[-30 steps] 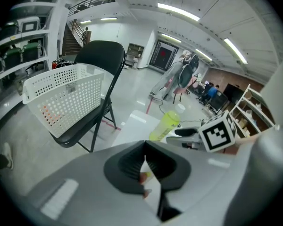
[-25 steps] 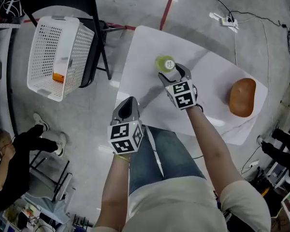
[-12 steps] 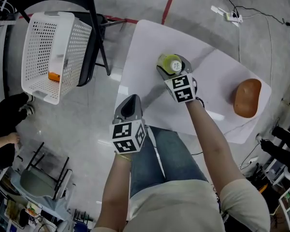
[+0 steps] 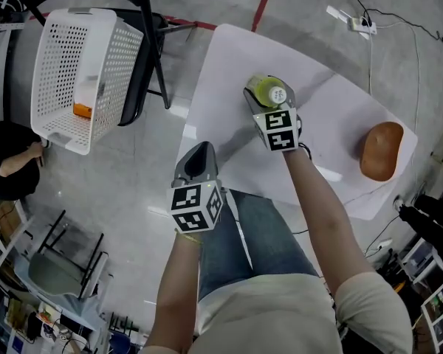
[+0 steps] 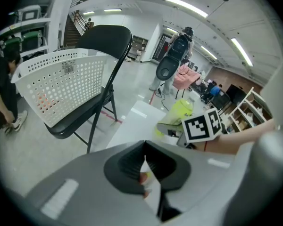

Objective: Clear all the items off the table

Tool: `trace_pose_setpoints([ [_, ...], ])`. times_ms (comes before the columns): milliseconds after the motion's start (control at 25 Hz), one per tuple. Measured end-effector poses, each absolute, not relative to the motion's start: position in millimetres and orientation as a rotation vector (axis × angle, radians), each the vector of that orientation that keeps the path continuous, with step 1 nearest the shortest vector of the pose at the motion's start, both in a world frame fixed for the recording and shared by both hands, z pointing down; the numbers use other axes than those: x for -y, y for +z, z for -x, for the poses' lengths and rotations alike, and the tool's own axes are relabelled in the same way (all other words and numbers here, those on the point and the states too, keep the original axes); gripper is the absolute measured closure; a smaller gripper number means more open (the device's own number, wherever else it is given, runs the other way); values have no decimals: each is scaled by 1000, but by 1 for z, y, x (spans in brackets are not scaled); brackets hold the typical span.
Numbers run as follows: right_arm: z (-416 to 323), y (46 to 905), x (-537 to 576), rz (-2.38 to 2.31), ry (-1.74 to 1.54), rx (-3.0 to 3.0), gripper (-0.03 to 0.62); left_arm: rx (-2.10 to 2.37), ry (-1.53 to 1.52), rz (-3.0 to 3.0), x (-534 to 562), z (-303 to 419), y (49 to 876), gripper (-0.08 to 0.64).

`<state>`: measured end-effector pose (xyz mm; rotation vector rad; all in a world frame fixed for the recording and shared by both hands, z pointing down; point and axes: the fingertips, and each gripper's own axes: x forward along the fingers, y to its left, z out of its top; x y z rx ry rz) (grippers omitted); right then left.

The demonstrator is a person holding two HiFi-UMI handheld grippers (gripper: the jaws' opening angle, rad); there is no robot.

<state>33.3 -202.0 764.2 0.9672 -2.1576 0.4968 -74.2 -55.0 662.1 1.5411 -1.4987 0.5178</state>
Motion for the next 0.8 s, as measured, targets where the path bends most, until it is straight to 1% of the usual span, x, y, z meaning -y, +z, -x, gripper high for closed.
trace_pose_setpoints([
  [400, -44, 749, 193, -1016, 531, 2130, 318, 1505, 507, -1565, 54, 70, 652, 551],
  [800, -47, 692, 181, -1056, 497, 2168, 318, 1529, 483, -1600, 49, 65, 624, 552],
])
